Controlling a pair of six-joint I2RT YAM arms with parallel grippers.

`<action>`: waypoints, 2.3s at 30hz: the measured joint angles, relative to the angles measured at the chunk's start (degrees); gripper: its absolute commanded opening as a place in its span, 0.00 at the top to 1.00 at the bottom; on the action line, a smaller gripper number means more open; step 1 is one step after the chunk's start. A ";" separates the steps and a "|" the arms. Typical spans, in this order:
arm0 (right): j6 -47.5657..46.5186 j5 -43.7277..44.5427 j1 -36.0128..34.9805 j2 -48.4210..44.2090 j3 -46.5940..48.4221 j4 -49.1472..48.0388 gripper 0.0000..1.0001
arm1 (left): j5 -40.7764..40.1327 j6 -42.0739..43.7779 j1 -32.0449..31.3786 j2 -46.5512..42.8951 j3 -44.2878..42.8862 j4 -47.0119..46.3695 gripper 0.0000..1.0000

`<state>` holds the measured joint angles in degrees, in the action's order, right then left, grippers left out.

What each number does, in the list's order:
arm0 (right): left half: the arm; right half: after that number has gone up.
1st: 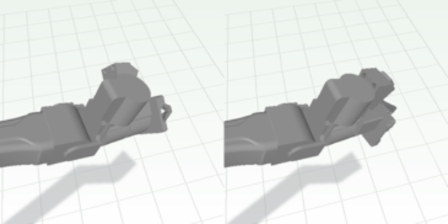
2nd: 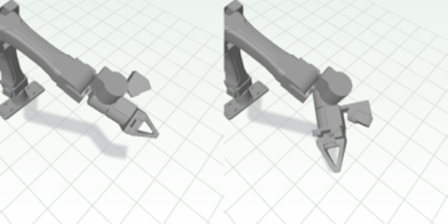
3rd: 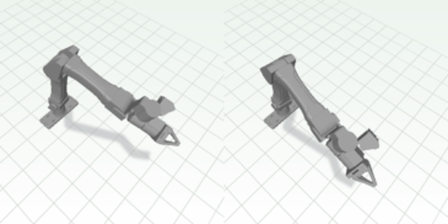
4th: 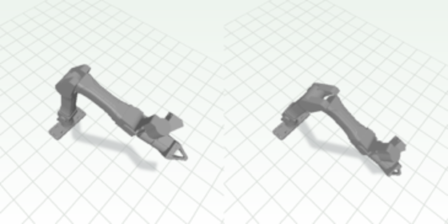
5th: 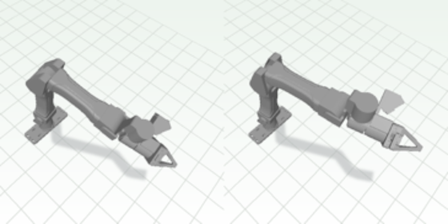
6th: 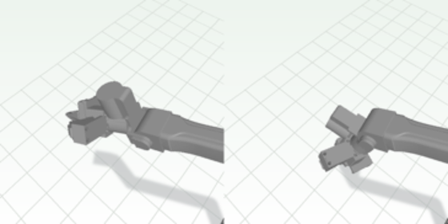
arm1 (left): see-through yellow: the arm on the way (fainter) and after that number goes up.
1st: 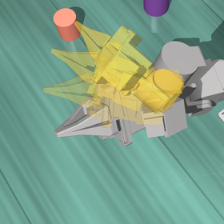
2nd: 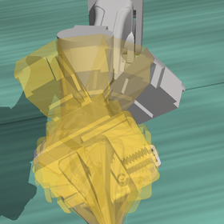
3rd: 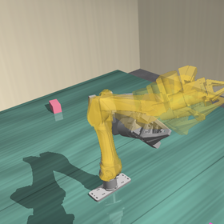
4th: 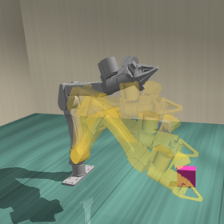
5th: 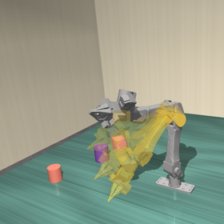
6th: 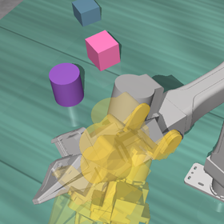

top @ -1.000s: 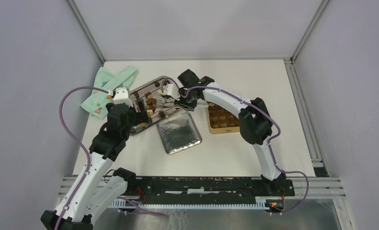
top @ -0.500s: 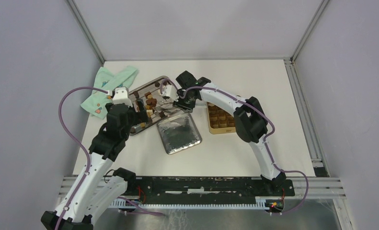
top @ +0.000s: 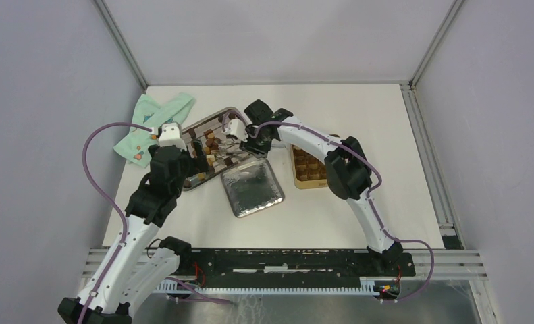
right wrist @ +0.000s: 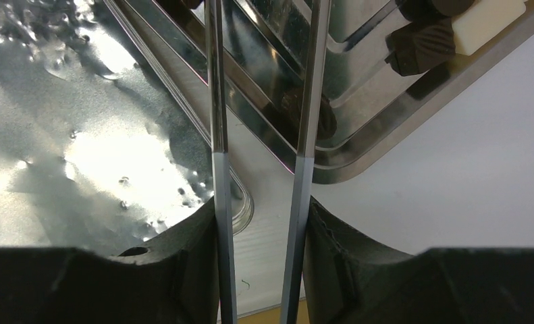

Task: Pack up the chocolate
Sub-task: Pick up the fake chocolate from the plate, then place the fake chocolate in the packing box.

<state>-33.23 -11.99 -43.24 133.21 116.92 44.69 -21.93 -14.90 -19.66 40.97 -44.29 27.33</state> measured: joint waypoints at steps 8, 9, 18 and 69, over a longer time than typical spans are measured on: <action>0.42 -0.24 -0.50 1.14 0.85 -0.31 0.55 | 0.00 0.00 0.04 0.00 0.00 0.00 0.00; 0.42 -0.28 -0.57 1.14 0.90 -0.35 0.56 | 0.00 0.00 0.04 0.00 0.00 0.00 0.00; 0.44 -0.35 -0.63 1.11 0.98 -0.66 0.76 | 0.04 0.00 0.09 0.00 0.00 -0.02 0.00; -0.42 -20.44 31.30 -59.01 -64.70 -15.17 0.92 | 1.03 0.00 0.31 1.31 0.02 -0.42 0.00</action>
<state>-33.65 -32.42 -11.94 74.19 52.23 29.52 -20.91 -14.90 -19.35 42.28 -44.27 26.92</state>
